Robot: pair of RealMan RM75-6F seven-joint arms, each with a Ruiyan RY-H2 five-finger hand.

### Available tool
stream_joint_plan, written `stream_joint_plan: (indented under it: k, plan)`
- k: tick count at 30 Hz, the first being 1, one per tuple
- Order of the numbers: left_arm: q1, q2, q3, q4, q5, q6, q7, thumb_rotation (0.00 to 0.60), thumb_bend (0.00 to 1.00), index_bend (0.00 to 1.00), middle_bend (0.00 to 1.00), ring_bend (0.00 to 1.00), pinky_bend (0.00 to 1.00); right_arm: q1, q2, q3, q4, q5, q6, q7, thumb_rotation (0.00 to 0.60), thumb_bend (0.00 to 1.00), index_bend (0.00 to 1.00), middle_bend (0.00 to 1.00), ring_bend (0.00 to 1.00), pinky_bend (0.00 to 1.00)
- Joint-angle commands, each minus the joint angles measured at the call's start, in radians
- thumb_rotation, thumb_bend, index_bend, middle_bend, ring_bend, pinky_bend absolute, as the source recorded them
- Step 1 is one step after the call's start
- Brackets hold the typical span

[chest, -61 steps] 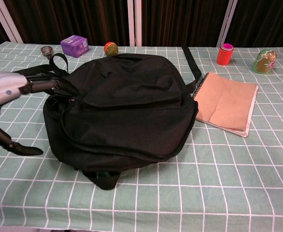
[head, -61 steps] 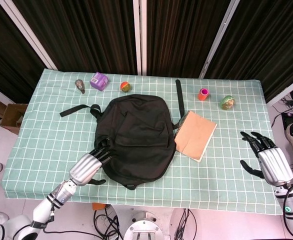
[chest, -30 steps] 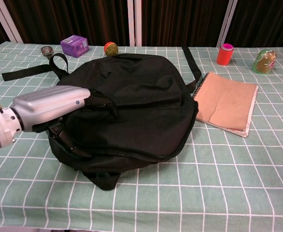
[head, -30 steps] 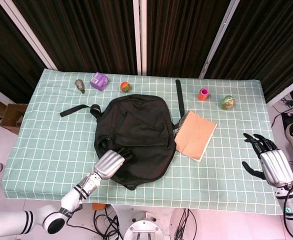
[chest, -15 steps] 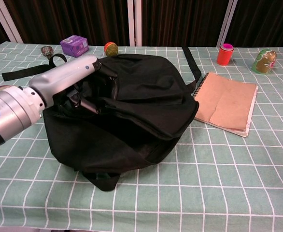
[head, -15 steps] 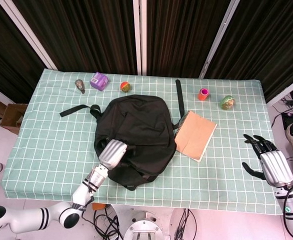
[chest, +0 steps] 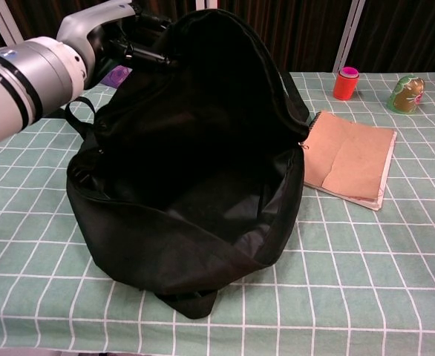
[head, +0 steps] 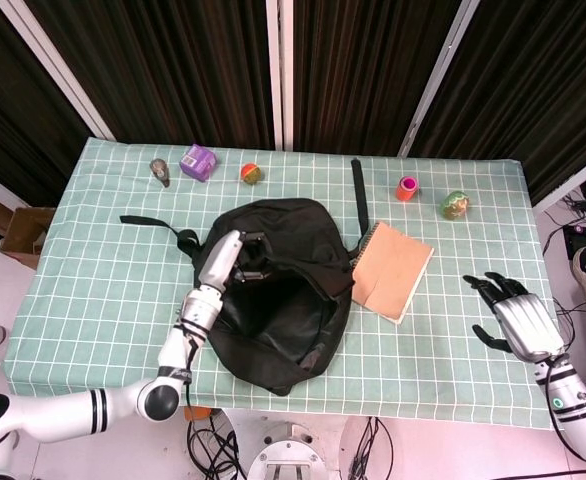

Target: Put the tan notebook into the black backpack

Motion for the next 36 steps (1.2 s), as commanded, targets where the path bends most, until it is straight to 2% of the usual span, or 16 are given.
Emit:
stream_joint_plan:
  k: [1, 5, 8, 15, 21, 28, 36]
  plan:
    - [-0.017, 0.018, -0.060, 0.019, -0.159, -0.044, -0.021, 0.600, 0.38, 0.61, 0.66, 0.57, 0.57, 0.051, -0.079, 0.009, 0.085, 0.009, -0.069, -0.074, 0.600, 0.18, 0.20, 0.31, 0.15, 0.31]
    - [-0.013, 0.044, -0.098, 0.016, -0.288, -0.108, -0.090, 0.600, 0.39, 0.61, 0.66, 0.56, 0.57, 0.094, -0.193, 0.023, 0.208, 0.011, -0.107, -0.117, 0.600, 0.09, 0.20, 0.28, 0.14, 0.28]
    - [-0.013, 0.063, -0.106, 0.014, -0.352, -0.147, -0.120, 0.600, 0.39, 0.61, 0.66, 0.56, 0.57, 0.123, -0.275, 0.025, 0.305, -0.005, -0.117, -0.116, 0.600, 0.08, 0.20, 0.25, 0.11, 0.25]
    - [-0.022, 0.077, -0.100, 0.007, -0.415, -0.157, -0.147, 0.600, 0.39, 0.61, 0.66, 0.56, 0.57, 0.176, -0.434, -0.001, 0.551, -0.053, -0.116, -0.053, 0.600, 0.08, 0.20, 0.23, 0.10, 0.23]
    - [-0.036, 0.081, -0.103, 0.014, -0.470, -0.184, -0.177, 0.600, 0.39, 0.61, 0.65, 0.56, 0.57, 0.205, -0.540, -0.012, 0.711, -0.077, -0.077, 0.017, 0.600, 0.07, 0.20, 0.23, 0.10, 0.22]
    - [-0.052, 0.083, -0.093, 0.025, -0.501, -0.204, -0.192, 0.600, 0.40, 0.61, 0.65, 0.56, 0.57, 0.227, -0.627, -0.022, 0.841, -0.081, -0.050, 0.092, 0.600, 0.07, 0.20, 0.25, 0.10, 0.22]
    - [-0.069, 0.094, -0.087, 0.020, -0.526, -0.209, -0.199, 0.600, 0.40, 0.61, 0.65, 0.55, 0.57, 0.254, -0.670, -0.039, 0.904, -0.081, -0.063, 0.112, 0.600, 0.07, 0.20, 0.25, 0.10, 0.22]
